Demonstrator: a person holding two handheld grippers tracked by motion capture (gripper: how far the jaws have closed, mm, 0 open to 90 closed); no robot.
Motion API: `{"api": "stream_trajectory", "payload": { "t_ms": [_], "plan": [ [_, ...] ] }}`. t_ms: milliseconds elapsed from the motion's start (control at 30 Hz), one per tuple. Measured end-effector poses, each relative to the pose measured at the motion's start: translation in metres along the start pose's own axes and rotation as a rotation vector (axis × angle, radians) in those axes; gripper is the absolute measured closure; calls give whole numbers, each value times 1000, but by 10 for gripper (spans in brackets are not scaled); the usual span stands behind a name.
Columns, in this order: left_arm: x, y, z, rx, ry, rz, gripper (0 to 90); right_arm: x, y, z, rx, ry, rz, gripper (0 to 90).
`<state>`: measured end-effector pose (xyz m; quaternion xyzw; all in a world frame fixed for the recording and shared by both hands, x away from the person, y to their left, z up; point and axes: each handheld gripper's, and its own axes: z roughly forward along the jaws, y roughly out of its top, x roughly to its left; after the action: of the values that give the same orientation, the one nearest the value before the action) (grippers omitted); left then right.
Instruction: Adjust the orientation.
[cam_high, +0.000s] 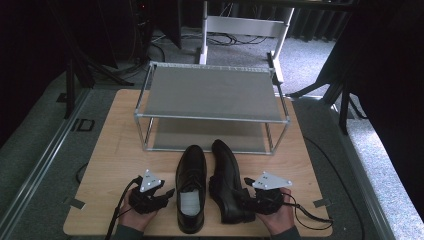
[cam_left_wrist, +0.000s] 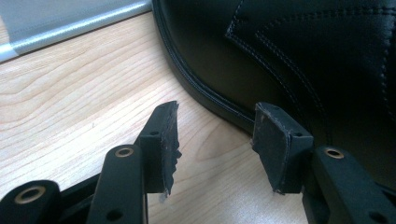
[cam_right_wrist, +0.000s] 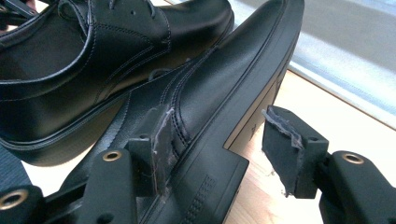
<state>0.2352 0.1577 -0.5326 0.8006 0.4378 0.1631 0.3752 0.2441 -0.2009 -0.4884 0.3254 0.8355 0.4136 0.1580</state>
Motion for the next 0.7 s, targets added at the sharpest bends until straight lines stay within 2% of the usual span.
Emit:
{"api": "stream_trajectory", "payload": {
  "t_ms": [167, 233, 300, 633, 700],
  "plan": [
    [-2, 1, 2, 0, -5, 5, 508, -3, -1, 0, 2, 11, 23, 458],
    [-2, 1, 2, 2, -8, 8, 508, -5, -1, -1, 6, -11, 23, 471],
    [-2, 1, 3, 4, -10, 9, 508, -9, -3, -2, 5, 6, 41, 476],
    [-3, 1, 2, -2, -11, 3, 507, -13, -2, -7, 9, 0, 40, 528],
    [-3, 1, 2, -4, -11, 1, 507, -19, -6, -11, -8, 3, 73, 540]
  ]
}}
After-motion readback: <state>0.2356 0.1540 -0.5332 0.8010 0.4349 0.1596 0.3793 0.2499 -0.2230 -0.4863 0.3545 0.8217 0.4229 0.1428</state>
